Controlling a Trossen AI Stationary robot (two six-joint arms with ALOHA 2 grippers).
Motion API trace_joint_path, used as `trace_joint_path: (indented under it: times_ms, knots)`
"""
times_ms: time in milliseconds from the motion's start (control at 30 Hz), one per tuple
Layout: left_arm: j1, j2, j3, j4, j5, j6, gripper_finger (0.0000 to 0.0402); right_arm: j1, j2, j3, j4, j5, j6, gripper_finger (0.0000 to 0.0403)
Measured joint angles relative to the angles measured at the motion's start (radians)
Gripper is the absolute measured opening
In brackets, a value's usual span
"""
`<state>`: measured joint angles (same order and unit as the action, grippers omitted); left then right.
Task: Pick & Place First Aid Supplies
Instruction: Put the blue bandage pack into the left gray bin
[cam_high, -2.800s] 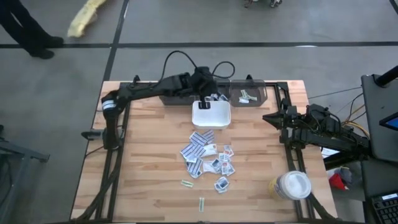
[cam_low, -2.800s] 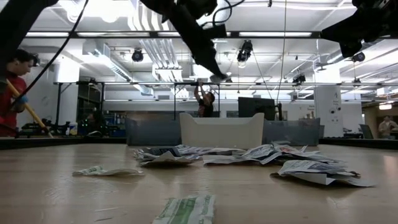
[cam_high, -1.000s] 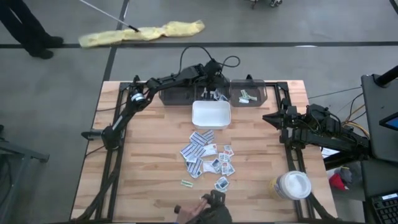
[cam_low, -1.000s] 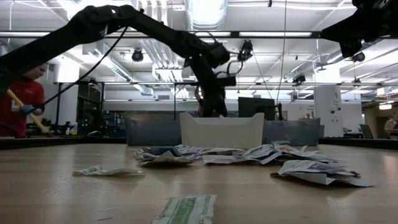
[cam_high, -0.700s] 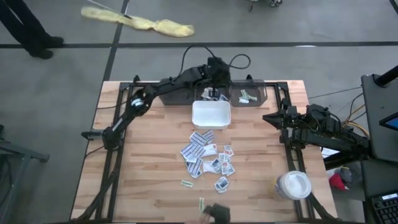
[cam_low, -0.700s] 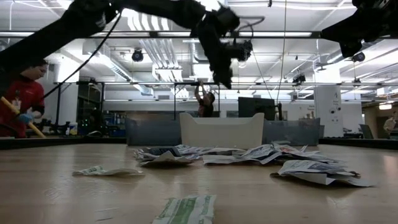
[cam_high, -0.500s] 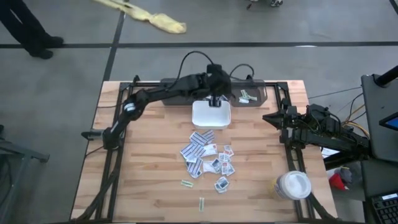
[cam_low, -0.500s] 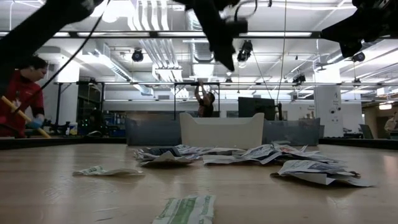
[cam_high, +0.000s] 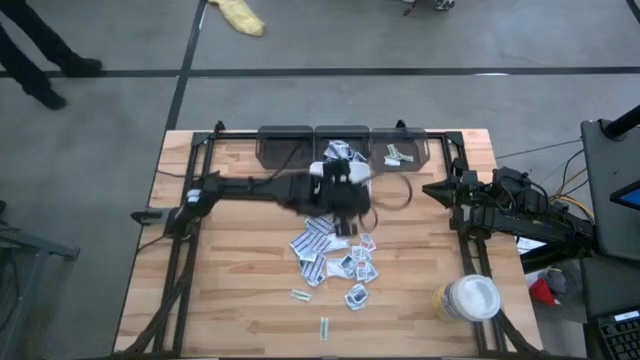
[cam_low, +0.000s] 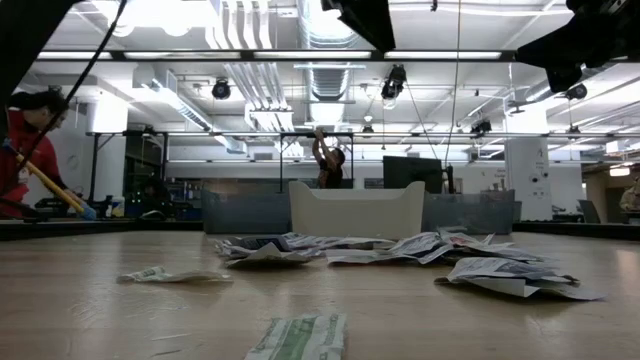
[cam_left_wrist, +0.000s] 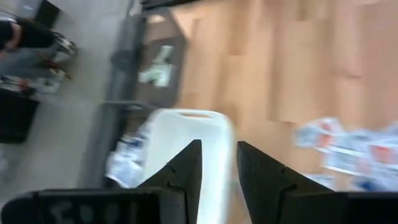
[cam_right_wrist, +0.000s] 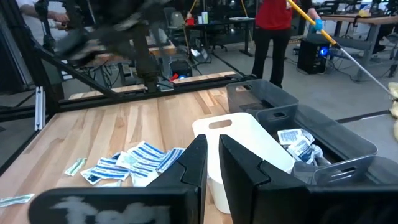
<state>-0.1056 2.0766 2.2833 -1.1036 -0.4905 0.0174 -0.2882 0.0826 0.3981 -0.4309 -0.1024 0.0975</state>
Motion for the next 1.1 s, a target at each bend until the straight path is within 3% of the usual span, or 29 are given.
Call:
trace_joint_path:
  times_ms: [233, 500, 633, 833, 1100]
  knots:
    - [-0.157, 0.000, -0.030, -0.040, 0.061, -0.282, 0.0106, 0.000, 0.000, 0.000, 0.000, 0.000, 0.000, 0.0038]
    - [-0.244, 0.002, -0.194, -0.043, 0.077, -0.534, 0.0106, 0.000, 0.000, 0.000, 0.000, 0.000, 0.000, 0.0038]
    - [-0.239, 0.002, -0.303, -0.046, 0.101, -0.640, 0.0106, 0.000, 0.000, 0.000, 0.000, 0.000, 0.000, 0.0038]
    - [-0.178, 0.002, -0.440, -0.050, 0.227, -0.806, 0.0106, 0.000, 0.000, 0.000, 0.000, 0.000, 0.000, 0.0038]
    - [-0.092, 0.002, -0.580, -0.050, 0.277, -0.836, 0.0106, 0.000, 0.000, 0.000, 0.000, 0.000, 0.000, 0.0038]
